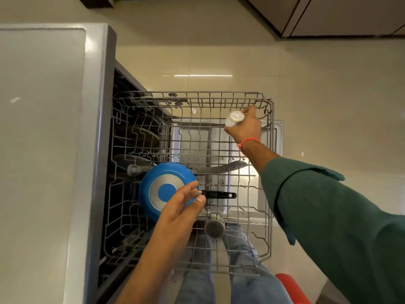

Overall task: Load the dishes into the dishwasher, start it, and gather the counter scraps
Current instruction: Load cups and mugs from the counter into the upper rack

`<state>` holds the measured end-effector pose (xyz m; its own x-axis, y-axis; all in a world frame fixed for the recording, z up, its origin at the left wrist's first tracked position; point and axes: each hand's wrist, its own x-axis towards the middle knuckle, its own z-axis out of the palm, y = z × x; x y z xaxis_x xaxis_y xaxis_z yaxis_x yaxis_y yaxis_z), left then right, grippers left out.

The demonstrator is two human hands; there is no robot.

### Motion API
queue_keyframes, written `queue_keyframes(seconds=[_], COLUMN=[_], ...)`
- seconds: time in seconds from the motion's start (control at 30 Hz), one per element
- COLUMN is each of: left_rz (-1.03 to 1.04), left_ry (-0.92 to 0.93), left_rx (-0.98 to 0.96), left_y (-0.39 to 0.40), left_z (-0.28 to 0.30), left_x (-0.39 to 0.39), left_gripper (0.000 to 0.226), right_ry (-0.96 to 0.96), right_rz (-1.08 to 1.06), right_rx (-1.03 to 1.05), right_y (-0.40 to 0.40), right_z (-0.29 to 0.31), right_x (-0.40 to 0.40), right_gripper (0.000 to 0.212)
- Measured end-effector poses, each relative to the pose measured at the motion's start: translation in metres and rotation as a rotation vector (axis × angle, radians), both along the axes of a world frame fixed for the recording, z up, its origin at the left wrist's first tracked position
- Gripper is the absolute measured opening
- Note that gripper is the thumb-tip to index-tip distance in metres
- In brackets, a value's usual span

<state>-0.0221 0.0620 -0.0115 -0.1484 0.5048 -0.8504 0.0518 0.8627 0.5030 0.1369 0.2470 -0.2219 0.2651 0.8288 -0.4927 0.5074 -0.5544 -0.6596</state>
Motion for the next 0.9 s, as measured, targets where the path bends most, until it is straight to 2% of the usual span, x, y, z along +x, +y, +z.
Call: queue_keyframes(seconds=[0.23,0.43,0.7,0.9], left_rz=[0.022,0.020,0.037,0.090], left_ry=[-0.038,-0.067,-0.011,-0.017], left_rx=[0.026,0.060,0.180,0.281], left_y=[-0.004,-0.016,-0.019,-0.064], left_z=[-0.002,0.012,0.046,0.069], left_x=[0.012,0.014,0.006,-0.017], left_gripper=[0.039,0.041,0.041,0.043], right_ry=[-0.011,0.037,0.197,0.281], right_rz=[0.007,0.060,0.053,0.179], right_rx=[-0.019,-0.024,0.108,0.206], right_y=[0.004,-0.007,-0.069,-0.143], right_z=[-0.008,0.010,0.071,0.141], right_x=[0.004,0.006,-0.011,-0.032], right_gripper=[0.072,0.070,0.077,0.085])
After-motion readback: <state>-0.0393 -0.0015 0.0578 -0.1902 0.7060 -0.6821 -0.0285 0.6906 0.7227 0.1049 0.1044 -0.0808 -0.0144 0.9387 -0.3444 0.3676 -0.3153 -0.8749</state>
